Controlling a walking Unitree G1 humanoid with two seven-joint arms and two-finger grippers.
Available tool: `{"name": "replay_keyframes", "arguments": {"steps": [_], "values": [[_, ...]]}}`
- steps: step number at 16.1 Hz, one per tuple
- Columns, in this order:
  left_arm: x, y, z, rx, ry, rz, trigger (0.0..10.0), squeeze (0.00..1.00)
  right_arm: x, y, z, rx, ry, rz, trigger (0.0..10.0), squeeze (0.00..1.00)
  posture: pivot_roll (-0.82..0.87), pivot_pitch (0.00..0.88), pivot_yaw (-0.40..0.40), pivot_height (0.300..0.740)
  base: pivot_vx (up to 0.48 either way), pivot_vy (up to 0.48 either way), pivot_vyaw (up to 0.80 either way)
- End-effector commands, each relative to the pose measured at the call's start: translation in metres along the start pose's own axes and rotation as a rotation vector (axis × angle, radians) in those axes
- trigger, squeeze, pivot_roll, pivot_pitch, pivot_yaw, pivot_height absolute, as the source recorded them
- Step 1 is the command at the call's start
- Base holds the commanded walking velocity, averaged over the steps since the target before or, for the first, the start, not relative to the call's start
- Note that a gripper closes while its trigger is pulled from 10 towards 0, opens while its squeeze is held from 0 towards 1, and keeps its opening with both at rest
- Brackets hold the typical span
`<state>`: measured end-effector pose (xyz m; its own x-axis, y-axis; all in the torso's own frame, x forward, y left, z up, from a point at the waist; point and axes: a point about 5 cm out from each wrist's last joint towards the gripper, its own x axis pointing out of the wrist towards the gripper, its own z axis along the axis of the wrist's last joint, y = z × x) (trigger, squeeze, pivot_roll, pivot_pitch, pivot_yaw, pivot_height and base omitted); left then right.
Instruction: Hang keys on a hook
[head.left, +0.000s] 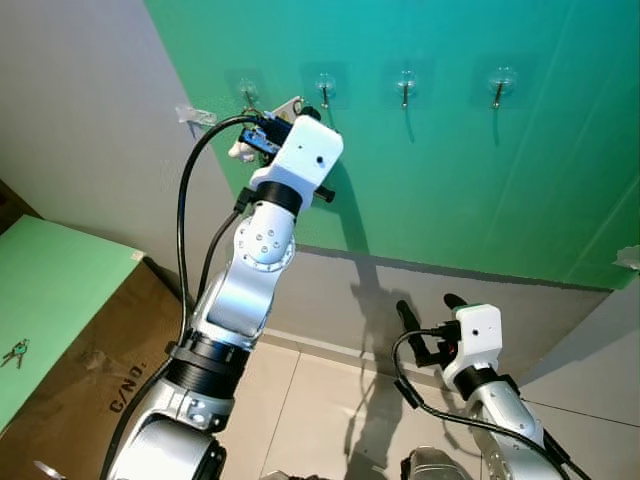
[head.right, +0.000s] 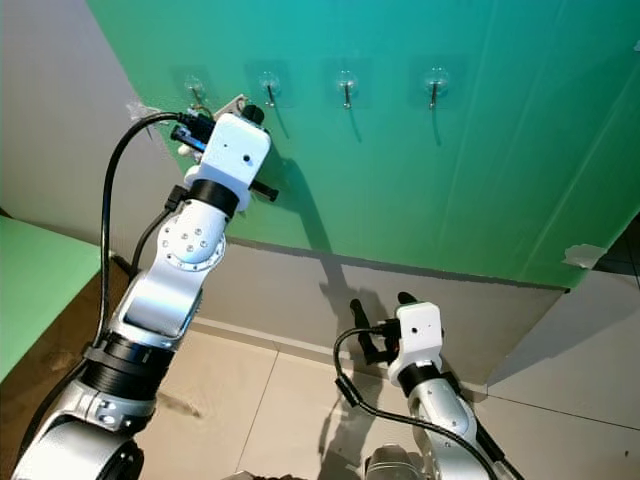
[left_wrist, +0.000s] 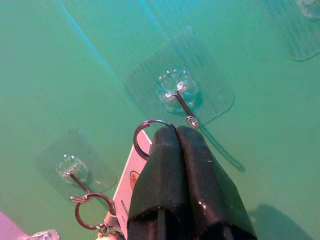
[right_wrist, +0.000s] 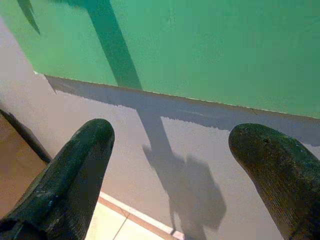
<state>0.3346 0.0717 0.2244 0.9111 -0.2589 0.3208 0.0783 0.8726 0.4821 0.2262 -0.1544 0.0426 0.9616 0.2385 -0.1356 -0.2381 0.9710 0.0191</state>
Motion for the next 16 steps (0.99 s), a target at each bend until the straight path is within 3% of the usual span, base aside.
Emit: {"name": "replay_keyframes", "arguments": {"steps": [1, 16], "values": [[-0.001, 0.003, -0.004, 0.01, 0.025, 0.015, 0.0, 0.0, 0.0, 0.003, 0.002, 0.008, -0.003, 0.015, 10.0, 0.0, -0.31, 0.07, 0.169, 0.74, 0.0, 0.0, 0.0], [0.019, -0.011, 0.006, 0.002, -0.013, -0.071, 0.0, 0.0, -0.004, 0.007, 0.001, 0.019, 0.002, 0.008, 10.0, 0.0, -0.34, 0.079, 0.187, 0.74, 0.0, 0.0, 0.0]]}}
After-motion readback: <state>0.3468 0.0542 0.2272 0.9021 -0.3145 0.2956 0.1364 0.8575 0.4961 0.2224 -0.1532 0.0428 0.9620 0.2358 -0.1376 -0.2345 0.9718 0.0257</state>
